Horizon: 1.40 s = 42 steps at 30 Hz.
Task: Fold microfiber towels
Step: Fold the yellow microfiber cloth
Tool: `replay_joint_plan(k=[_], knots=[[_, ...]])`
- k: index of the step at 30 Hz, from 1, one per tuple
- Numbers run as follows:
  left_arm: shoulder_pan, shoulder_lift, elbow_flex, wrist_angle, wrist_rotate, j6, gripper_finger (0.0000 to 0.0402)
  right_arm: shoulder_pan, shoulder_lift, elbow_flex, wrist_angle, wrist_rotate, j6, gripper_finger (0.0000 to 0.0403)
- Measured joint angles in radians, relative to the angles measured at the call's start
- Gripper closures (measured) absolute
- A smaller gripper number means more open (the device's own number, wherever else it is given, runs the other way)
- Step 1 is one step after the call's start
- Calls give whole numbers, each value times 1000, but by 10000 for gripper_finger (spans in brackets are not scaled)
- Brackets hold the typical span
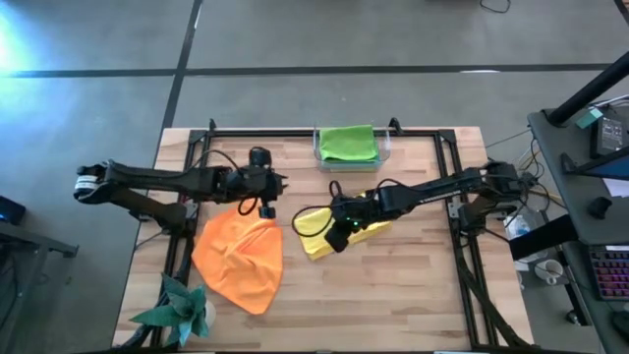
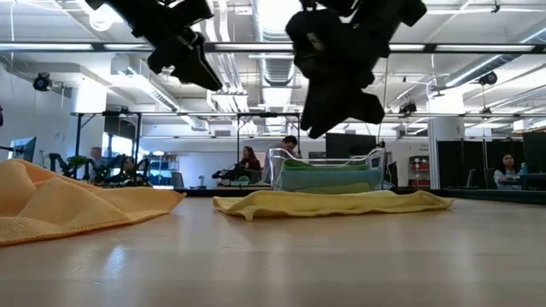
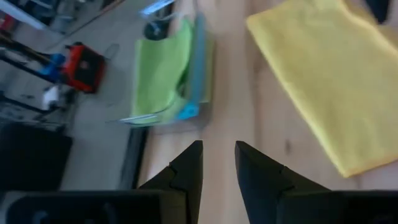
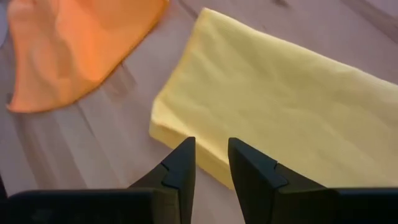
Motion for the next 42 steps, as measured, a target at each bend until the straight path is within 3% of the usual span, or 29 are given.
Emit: replay_joint_plan(k=[10, 18, 26, 35, 42], knots=[[7, -100, -34, -17, -23, -14, 323, 0, 141, 93, 3, -35, -6, 319], [7, -119, -34, -64, -20, -133, 323, 3, 220, 99, 75, -86, -5, 390], [7, -113, -34, -104, -19, -187, 323, 24, 315, 163, 82, -90, 48, 394], [6, -108, -34, -135, -17, -204, 323, 82, 336, 176, -7, -89, 159, 394], [6, -108, -34, -141, 50, -290, 323, 135, 343, 175, -63, -59, 206, 394]])
